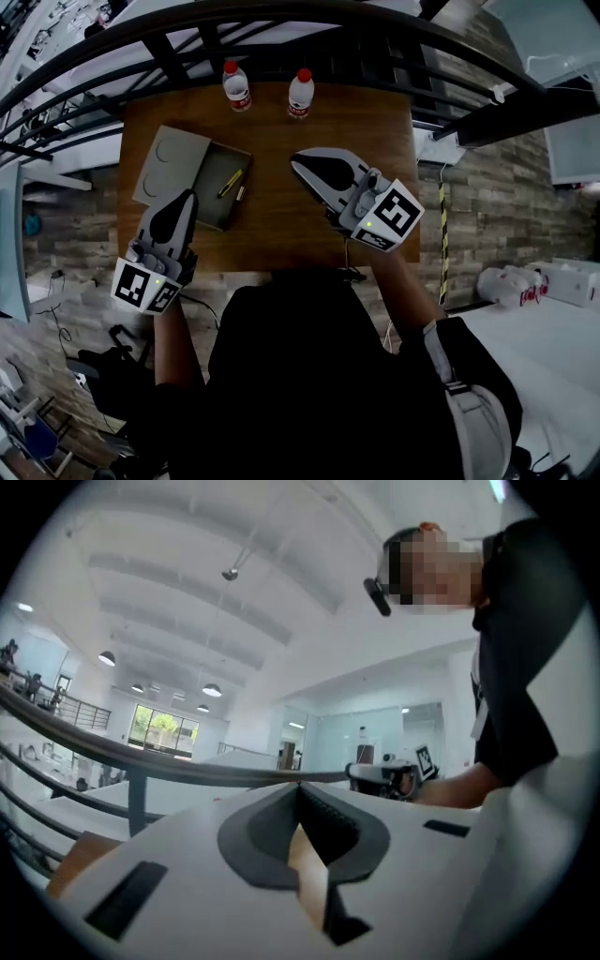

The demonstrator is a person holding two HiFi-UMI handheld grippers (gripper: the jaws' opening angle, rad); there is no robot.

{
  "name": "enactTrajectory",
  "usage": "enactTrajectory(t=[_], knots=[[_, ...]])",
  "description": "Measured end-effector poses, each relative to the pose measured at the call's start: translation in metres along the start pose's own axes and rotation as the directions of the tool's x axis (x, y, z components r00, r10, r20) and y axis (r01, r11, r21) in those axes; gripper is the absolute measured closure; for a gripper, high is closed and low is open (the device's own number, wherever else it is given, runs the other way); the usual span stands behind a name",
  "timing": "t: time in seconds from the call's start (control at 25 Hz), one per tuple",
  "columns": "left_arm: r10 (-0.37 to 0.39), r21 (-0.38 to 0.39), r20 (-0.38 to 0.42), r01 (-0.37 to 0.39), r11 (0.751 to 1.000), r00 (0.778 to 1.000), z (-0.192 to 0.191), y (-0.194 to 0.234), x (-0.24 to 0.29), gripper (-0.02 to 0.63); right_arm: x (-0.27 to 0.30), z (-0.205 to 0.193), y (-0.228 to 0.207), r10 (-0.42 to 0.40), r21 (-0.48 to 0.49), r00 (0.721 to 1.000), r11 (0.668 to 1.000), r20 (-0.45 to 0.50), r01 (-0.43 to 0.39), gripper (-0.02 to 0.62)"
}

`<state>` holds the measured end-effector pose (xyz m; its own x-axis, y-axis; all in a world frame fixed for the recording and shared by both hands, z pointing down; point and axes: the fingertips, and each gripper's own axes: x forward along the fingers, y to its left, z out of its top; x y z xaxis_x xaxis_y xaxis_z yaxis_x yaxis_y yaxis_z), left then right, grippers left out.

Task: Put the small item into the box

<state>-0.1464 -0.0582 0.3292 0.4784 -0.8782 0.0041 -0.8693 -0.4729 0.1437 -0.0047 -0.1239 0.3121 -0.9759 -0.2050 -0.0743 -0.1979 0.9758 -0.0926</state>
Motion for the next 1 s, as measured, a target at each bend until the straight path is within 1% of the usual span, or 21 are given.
enactTrajectory(t=[0.12,0.24,0.28,0.36,0.48,0.72,0.88,1.0], knots=[[-0.046,-0.045,0.078,0.049,0.998,0.996,0.009,-0.011,-0.030,0.591,-0.011,0.009,0.024,-0.030,-0.027,1.000,0.999,-0.005,0.029,0.586],[-0.059,-0.112,0.169,0.079,0.991,0.984,0.018,-0.016,-0.069,0.591,-0.017,0.018,0.059,-0.062,-0.053,0.998,0.997,-0.007,0.062,0.586],[-0.058,-0.125,0.197,0.084,0.989,0.979,0.022,-0.018,-0.084,0.591,-0.018,0.019,0.072,-0.070,-0.062,0.998,0.996,-0.007,0.069,0.586],[-0.059,-0.124,0.236,0.091,0.988,0.970,0.027,-0.024,-0.114,0.591,-0.021,0.022,0.097,-0.083,-0.061,0.997,0.995,0.000,0.083,0.586],[-0.076,-0.118,0.262,0.110,0.987,0.962,0.026,-0.034,-0.152,0.591,-0.027,0.021,0.128,-0.098,-0.052,0.995,0.994,0.004,0.098,0.586],[-0.086,-0.188,0.301,0.147,0.971,0.950,0.005,-0.062,-0.211,0.591,-0.048,0.002,0.187,-0.110,-0.025,0.993,0.994,-0.033,0.109,0.586],[-0.085,-0.219,0.295,0.154,0.963,0.952,-0.015,-0.083,-0.235,0.591,-0.060,-0.010,0.225,-0.096,-0.003,0.993,0.995,-0.062,0.096,0.586],[-0.097,-0.244,0.288,0.171,0.955,0.953,-0.029,-0.101,-0.243,0.591,-0.069,-0.015,0.251,-0.077,0.017,0.994,0.997,-0.073,0.079,0.586]])
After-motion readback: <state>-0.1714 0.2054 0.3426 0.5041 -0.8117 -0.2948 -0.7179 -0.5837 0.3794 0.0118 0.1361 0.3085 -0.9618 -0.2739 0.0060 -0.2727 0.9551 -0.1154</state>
